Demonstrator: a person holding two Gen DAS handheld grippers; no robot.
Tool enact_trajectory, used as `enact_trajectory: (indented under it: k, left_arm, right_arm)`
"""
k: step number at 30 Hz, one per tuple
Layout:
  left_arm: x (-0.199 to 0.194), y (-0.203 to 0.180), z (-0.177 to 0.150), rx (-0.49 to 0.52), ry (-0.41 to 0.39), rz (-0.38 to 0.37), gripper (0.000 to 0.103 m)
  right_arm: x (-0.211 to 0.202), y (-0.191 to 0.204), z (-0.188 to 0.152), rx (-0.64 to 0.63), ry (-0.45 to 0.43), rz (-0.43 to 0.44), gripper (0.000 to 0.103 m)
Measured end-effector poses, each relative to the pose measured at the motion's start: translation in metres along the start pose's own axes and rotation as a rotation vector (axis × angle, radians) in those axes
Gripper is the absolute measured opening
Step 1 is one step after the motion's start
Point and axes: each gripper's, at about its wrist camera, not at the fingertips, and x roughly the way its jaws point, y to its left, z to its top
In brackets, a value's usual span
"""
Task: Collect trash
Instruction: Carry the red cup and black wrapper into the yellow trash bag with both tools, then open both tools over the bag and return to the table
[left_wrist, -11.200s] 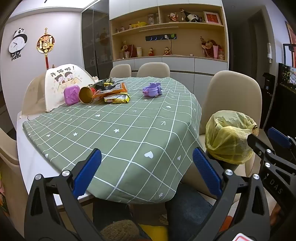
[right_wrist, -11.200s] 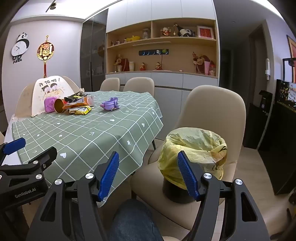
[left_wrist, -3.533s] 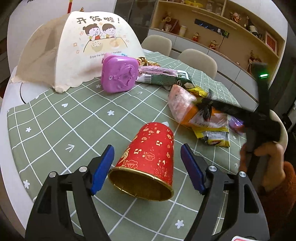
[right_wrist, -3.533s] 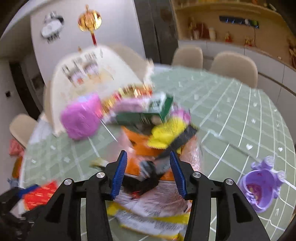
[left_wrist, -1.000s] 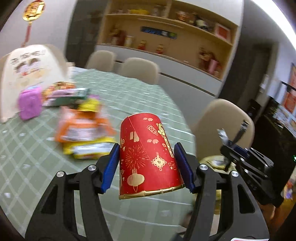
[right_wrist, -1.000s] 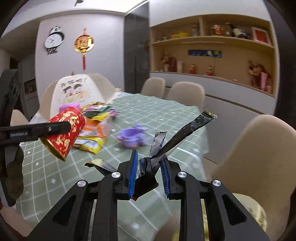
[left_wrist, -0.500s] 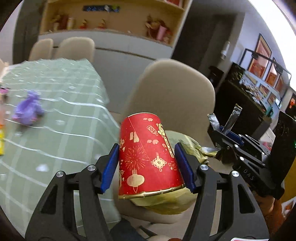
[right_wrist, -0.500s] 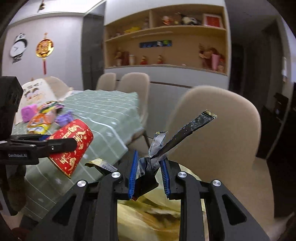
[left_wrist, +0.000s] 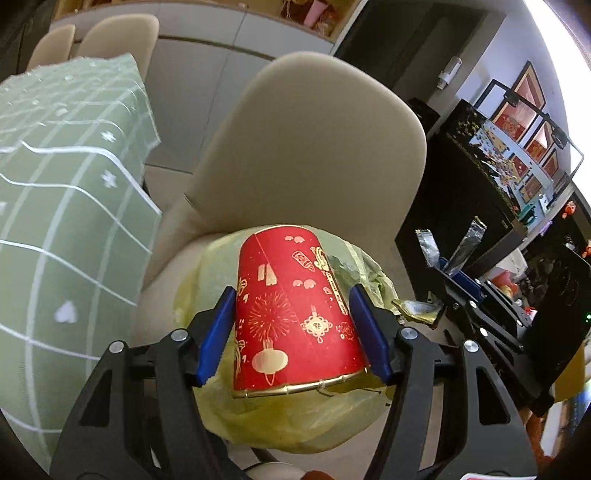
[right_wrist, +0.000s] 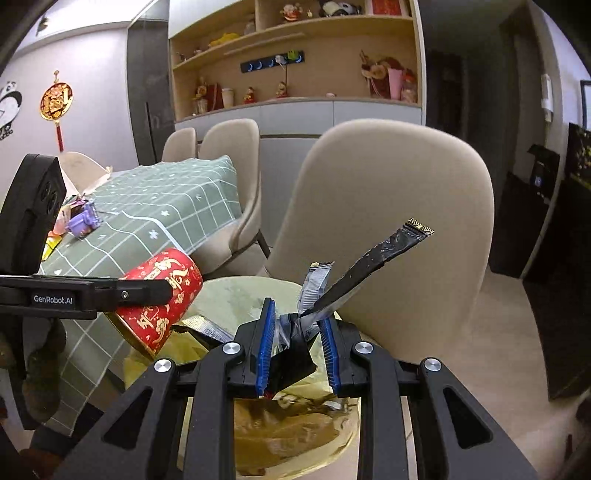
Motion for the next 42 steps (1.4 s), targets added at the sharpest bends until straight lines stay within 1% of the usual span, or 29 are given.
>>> enact_trajectory:
  k: [1,2,3,6,8,11,13,14,16,19,21,22,26,27,28,30,33,35,39,42]
  left_arm:
    - [0.002,0.001,0.0,-0.008,0.007,-0.017,0.063]
    - [0.005,0.002,0.002,-0.019,0.014,-0.032,0.068]
    - [0.007,0.004,0.002,-0.034,0.019,-0.03,0.073]
    - [0.003,0.011,0.007,-0.066,0.004,-0.023,0.084]
    - [-0.009,0.015,0.01,-0.075,-0.017,-0.016,0.086]
    - [-0.033,0.019,0.014,-0.064,-0.073,0.035,0.091]
    - [-0.053,0.024,0.013,-0.061,-0.111,0.06,0.093]
    - [-0.063,0.026,0.012,-0.059,-0.129,0.075,0.094]
    - [-0.084,0.03,0.009,-0.053,-0.182,0.116,0.094]
    - [-0.112,0.036,0.003,-0.045,-0.242,0.157,0.094]
    - [-0.129,0.04,-0.001,-0.036,-0.277,0.187,0.094]
    - [-0.136,0.042,-0.002,-0.031,-0.291,0.201,0.094]
    - [-0.156,0.05,-0.005,-0.017,-0.331,0.237,0.094]
    - [-0.162,0.055,-0.008,-0.021,-0.339,0.243,0.094]
    - [-0.165,0.058,-0.01,-0.027,-0.341,0.245,0.094]
    - [-0.171,0.067,-0.014,-0.044,-0.341,0.252,0.094]
    - [-0.181,0.08,-0.018,-0.068,-0.343,0.266,0.094]
    - [-0.186,0.087,-0.022,-0.083,-0.348,0.265,0.094]
    - [-0.206,0.107,-0.031,-0.115,-0.364,0.255,0.094]
    - [-0.22,0.121,-0.04,-0.133,-0.359,0.263,0.094]
  right_arm:
    - [0.001,0.0,0.0,0.004,0.003,0.0,0.024]
    - [0.003,-0.002,-0.001,0.009,0.007,0.002,0.024]
    - [0.004,-0.003,-0.001,0.013,0.011,0.006,0.024]
    - [0.008,-0.001,-0.001,0.023,0.02,0.03,0.024]
    - [0.012,0.008,0.0,0.022,0.027,0.064,0.024]
    - [0.023,0.029,0.003,0.001,0.041,0.122,0.024]
    - [0.034,0.045,0.004,-0.014,0.063,0.164,0.024]
    - [0.044,0.054,0.003,-0.023,0.087,0.185,0.024]
    - [0.062,0.063,-0.004,-0.027,0.143,0.19,0.024]
    - [0.095,0.068,-0.024,-0.01,0.275,0.181,0.024]
    - [0.105,0.068,-0.033,0.011,0.323,0.173,0.024]
    - [0.106,0.066,-0.033,0.034,0.326,0.171,0.024]
    - [0.097,0.064,-0.03,0.053,0.283,0.121,0.028]
    - [0.093,0.064,-0.029,0.055,0.272,0.113,0.032]
    - [0.09,0.066,-0.028,0.048,0.269,0.102,0.042]
    - [0.082,0.065,-0.03,0.034,0.25,0.086,0.053]
    - [0.069,0.07,-0.026,0.026,0.205,0.052,0.053]
    - [0.059,0.07,-0.02,0.038,0.18,0.059,0.053]
    - [0.036,0.083,-0.007,0.028,0.109,0.093,0.053]
    - [0.025,0.106,0.007,-0.005,0.07,0.142,0.053]
